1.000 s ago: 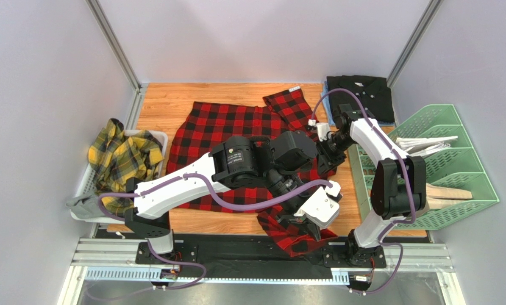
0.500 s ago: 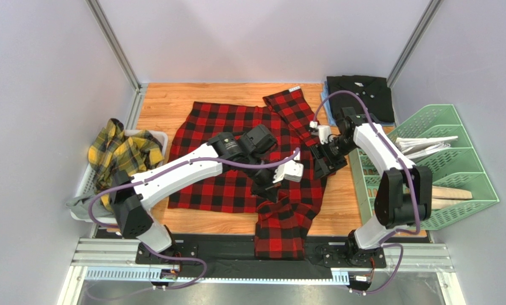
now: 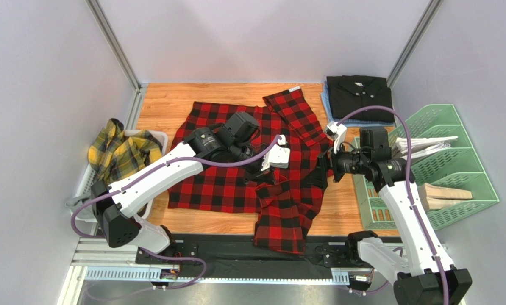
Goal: Fold and stack the long sleeve shirts
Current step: Fold the shirt
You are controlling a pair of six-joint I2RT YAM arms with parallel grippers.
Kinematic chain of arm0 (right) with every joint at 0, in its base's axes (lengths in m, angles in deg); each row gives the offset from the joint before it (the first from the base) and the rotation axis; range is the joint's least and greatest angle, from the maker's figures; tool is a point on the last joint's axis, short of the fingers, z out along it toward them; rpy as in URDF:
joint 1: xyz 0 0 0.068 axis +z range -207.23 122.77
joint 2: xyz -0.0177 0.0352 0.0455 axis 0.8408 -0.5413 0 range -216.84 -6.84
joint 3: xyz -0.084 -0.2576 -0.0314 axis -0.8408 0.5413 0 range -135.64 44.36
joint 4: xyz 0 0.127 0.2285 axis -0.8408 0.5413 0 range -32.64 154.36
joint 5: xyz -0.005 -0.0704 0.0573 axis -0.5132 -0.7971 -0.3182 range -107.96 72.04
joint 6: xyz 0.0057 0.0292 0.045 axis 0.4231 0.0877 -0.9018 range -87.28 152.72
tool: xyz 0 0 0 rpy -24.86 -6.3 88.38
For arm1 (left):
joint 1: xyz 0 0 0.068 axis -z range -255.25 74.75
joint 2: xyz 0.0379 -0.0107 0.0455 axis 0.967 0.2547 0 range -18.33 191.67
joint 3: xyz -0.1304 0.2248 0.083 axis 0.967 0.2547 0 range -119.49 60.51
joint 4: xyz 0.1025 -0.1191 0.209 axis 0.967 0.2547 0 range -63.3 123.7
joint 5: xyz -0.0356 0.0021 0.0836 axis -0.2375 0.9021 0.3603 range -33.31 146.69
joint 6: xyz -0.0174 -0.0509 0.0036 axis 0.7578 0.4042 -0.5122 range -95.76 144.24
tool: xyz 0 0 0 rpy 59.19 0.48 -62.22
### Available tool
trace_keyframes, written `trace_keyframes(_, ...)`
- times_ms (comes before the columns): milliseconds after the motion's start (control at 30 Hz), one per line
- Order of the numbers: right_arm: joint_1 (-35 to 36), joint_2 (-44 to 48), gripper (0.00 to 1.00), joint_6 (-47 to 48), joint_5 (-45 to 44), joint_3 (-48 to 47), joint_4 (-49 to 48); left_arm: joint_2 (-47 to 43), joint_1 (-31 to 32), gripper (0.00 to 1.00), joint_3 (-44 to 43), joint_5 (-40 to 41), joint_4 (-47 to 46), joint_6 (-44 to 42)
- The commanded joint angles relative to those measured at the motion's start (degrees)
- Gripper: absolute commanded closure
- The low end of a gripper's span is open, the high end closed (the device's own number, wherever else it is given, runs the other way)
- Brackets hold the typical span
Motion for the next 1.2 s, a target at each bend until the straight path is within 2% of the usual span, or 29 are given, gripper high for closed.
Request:
trace_keyframes(0, 1.4, 1.4, 0.02, -5.9, 7.8, 1.9, -11.1, -0.9, -0.5, 1.0, -1.5, -4.6, -2.7, -3.0)
trace_keyframes(300, 8.1, 1.8, 0.03, -3.7, 6.9, 2.0, -11.6, -1.6, -1.5, 1.0, 1.5, -6.2, -9.5, -1.4)
trace_keyframes(567, 12.9, 0.7, 0.09, -2.2, 6.4, 1.8, -11.7, -0.7, -3.8, 1.0, 1.7, -6.4, -12.7, -0.2)
trace_keyframes(667, 13.1, -1.0, 0.32, -4.0, 5.3, 1.8, -13.6, -0.7, -4.1, 1.0, 1.8, -7.4, -13.3, 0.0)
trace_keyframes(700, 13.2, -1.2, 0.49, -4.4, 5.2, 1.3, -14.0, -0.7, -4.2, 1.0, 1.8, -7.5, -13.5, 0.3)
trace_keyframes(767, 13.1, -2.0, 0.73, -4.2, 4.4, 0.2, -14.0, -1.0, -4.7, 1.0, 1.9, -7.1, -13.7, 0.7)
trace_keyframes(800, 13.0, -2.2, 1.0, -4.2, 3.9, -1.3, -13.7, -1.3, -4.9, 0.98, 2.0, -6.7, -13.7, 1.1)
trace_keyframes(867, 12.7, -2.5, 1.0, -3.6, 1.9, -2.5, -12.6, -2.1, -6.3, 0.91, 2.5, -4.7, -11.6, 1.3)
trace_keyframes(900, 12.5, -2.5, 1.0, -3.2, 1.6, -3.0, -12.2, -2.5, -7.0, 0.81, 2.6, -3.2, -10.0, 0.8)
trace_keyframes(1000, 11.6, -2.6, 1.0, -1.5, 0.3, -4.4, -10.0, -4.9, -9.8, 0.68, 3.9, 3.7, 1.3, -7.0)
trace_keyframes(1033, 11.2, -2.5, 1.0, -1.2, -0.4, -4.5, -9.5, -7.5, -11.3, 0.67, 7.3, 4.7, 3.6, -9.1)
trace_keyframes(1067, 10.7, -2.3, 1.0, -0.1, -0.5, -4.4, -8.9, -8.9, -15.9, 0.63, 9.4, 4.2, 8.5, -15.0)
trace_keyframes(1100, 10.5, -1.6, 1.0, 0.2, -0.8, -4.2, -8.7, -10.5, -18.2, 0.54, 11.7, 5.0, 10.6, -17.6)
trace_keyframes(1167, 9.0, -1.0, 1.0, 0.9, -1.4, -4.0, -8.6, -14.8, -23.9, 0.5, 18.9, 10.5, 15.9, -27.4)
